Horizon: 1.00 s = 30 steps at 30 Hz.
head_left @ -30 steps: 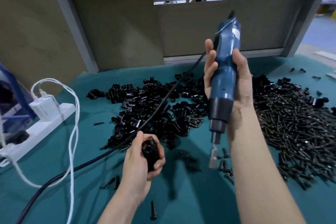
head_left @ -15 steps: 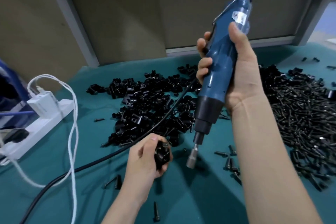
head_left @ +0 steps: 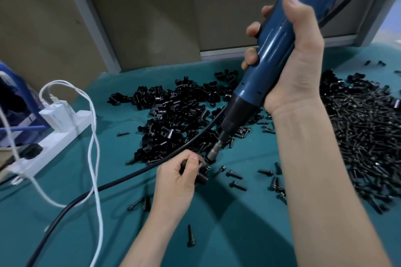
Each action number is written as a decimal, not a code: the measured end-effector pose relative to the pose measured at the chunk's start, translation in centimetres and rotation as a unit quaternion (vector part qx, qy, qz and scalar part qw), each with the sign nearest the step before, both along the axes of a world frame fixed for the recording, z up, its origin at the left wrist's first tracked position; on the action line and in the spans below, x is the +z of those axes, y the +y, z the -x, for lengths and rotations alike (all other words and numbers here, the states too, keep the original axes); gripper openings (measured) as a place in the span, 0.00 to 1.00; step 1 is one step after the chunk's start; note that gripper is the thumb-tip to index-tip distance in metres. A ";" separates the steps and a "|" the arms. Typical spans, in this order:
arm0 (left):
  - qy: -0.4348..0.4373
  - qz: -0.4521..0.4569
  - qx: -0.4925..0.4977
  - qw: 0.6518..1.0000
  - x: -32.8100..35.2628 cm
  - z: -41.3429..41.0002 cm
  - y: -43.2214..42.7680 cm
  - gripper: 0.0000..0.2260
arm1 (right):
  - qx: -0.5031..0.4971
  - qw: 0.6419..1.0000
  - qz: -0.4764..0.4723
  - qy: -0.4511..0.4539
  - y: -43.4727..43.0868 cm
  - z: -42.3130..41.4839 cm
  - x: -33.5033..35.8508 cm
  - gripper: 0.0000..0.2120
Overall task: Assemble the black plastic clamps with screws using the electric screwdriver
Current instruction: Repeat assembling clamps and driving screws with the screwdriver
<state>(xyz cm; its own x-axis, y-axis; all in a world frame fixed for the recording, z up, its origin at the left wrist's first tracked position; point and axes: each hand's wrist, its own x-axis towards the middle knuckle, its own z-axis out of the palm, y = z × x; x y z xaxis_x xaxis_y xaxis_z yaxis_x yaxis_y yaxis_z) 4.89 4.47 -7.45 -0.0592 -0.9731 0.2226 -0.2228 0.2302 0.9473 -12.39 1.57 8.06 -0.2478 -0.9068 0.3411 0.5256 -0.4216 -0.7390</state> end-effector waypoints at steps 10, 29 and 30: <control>0.002 -0.011 0.019 1.000 0.0 0.0 -0.1 0.15 | 0.037 0.999 0.018 0.009 -0.1 -1.5 -0.2 0.08; 0.059 -0.033 0.030 0.997 0.0 0.4 0.0 0.12 | 0.069 0.996 0.047 0.016 -0.7 -2.1 -0.5 0.12; 0.062 -0.032 0.029 0.997 0.0 0.5 0.1 0.12 | 0.069 0.996 0.048 0.012 -0.7 -2.1 -0.6 0.13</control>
<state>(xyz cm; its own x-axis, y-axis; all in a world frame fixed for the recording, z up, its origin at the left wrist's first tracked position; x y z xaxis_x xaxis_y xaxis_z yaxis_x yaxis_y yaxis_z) 4.44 4.53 -7.47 0.0216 -0.9865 0.1625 -0.1144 0.1590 0.9806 -10.28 0.86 7.50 -0.1137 -0.8948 0.4317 0.5658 -0.4155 -0.7122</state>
